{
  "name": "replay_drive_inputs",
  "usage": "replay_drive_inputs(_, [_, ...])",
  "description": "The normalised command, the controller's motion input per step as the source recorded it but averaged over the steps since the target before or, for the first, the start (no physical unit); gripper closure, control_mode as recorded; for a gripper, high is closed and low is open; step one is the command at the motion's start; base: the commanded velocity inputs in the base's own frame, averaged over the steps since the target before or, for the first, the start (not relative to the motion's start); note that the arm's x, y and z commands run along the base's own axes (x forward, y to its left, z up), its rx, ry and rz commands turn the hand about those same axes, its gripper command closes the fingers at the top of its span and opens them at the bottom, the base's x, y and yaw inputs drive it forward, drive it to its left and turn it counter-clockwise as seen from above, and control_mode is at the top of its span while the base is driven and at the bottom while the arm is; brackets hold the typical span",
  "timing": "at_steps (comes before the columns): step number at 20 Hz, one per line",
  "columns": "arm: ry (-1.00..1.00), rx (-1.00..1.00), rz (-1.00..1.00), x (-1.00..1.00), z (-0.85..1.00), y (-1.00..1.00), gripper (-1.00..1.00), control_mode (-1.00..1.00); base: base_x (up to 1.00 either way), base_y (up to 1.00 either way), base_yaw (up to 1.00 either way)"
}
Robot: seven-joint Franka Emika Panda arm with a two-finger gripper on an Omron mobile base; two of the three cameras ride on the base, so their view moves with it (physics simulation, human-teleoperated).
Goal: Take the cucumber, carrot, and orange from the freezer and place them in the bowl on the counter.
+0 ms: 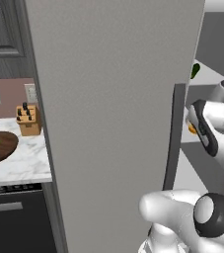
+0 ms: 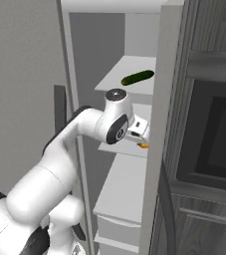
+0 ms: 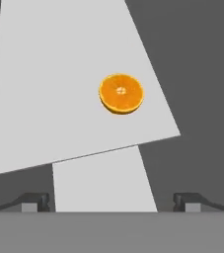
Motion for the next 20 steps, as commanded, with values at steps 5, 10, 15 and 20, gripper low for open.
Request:
replay_drive_inputs(5, [0.0, 0.0, 0.01, 0.63, -0.24, -0.32, -1.0, -1.0, 0.0, 0.0, 0.0])
replay_drive_inputs(10, [0.0, 0.0, 0.0, 0.27, -0.22, -0.15, -1.0, -1.0, 0.0, 0.0, 0.0])
replay_drive_inputs(15, [0.0, 0.0, 0.0, 0.25, -0.42, -0.17, -1.0, -1.0, 0.0, 0.0, 0.0])
replay_drive_inputs(20, [-0.01, 0.01, 0.0, 0.25, -0.32, -0.06, -1.0, -1.0, 0.0, 0.0, 0.0])
